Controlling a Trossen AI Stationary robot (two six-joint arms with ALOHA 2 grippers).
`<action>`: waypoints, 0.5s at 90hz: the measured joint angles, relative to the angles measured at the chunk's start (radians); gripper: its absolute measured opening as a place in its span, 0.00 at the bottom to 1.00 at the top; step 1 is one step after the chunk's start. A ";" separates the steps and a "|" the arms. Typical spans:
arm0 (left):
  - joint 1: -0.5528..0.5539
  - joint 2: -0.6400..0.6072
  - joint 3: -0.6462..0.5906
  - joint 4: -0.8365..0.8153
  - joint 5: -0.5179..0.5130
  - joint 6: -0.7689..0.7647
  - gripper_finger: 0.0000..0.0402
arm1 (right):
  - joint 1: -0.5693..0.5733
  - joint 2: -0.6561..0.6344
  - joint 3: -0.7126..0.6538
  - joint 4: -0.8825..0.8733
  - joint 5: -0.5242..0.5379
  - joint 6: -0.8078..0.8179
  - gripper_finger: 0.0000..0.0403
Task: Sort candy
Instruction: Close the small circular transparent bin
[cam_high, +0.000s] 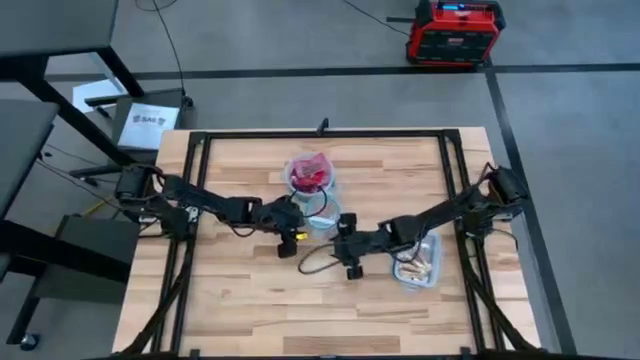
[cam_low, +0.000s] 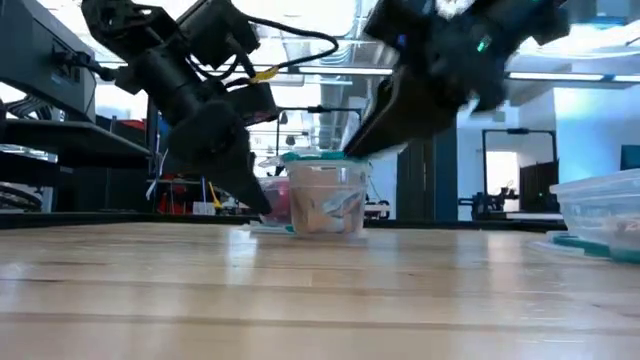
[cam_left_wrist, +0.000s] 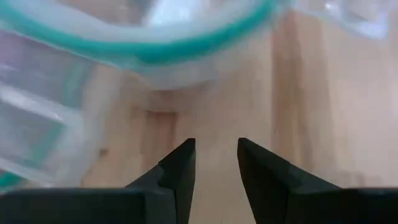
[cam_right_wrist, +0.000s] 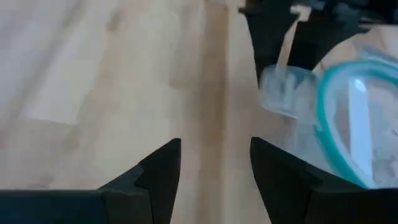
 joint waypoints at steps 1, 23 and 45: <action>-0.002 -0.003 0.003 -0.018 0.000 -0.005 0.27 | 0.003 -0.009 0.000 -0.010 0.000 0.007 0.44; -0.049 -0.138 0.082 -0.268 0.000 -0.046 0.27 | -0.116 -0.171 0.000 0.042 -0.005 0.008 0.44; -0.033 -0.367 0.063 -0.369 -0.158 -0.042 0.27 | -0.323 -0.056 -0.002 0.270 -0.243 0.029 0.44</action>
